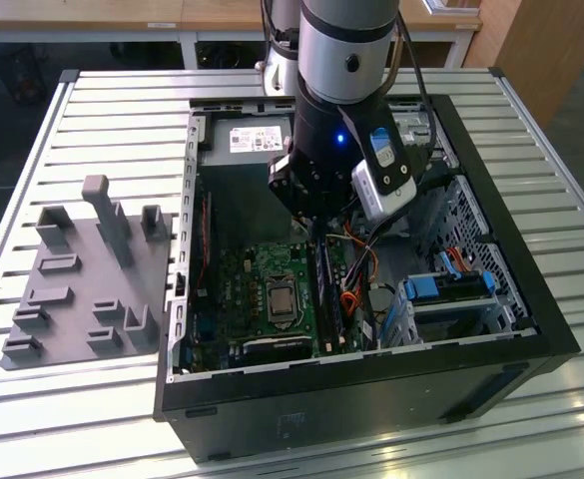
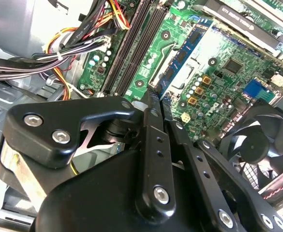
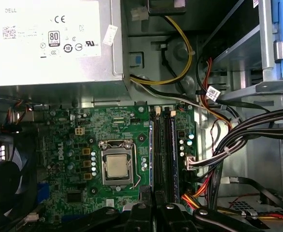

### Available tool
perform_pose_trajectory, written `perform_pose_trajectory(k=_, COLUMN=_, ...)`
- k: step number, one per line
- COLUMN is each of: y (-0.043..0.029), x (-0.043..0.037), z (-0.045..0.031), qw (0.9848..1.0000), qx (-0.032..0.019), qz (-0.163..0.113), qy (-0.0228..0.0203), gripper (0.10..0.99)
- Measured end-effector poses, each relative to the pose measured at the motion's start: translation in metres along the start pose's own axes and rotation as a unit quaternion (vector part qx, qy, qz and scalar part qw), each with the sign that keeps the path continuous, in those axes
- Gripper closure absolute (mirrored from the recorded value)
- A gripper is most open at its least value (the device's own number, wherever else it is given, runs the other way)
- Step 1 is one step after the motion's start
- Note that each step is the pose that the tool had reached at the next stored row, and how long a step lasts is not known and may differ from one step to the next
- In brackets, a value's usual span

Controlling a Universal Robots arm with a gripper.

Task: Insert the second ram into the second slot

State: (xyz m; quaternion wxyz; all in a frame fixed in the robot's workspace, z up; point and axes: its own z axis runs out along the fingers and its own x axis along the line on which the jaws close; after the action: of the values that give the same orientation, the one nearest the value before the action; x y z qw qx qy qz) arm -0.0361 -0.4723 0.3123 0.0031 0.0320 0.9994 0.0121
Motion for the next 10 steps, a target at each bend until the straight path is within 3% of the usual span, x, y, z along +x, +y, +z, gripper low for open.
perform_pose_trajectory(k=10, y=-0.0001, x=0.0, z=0.0063, qw=1.0, qx=0.0001, qz=0.0, qy=0.0005, gripper=0.949)
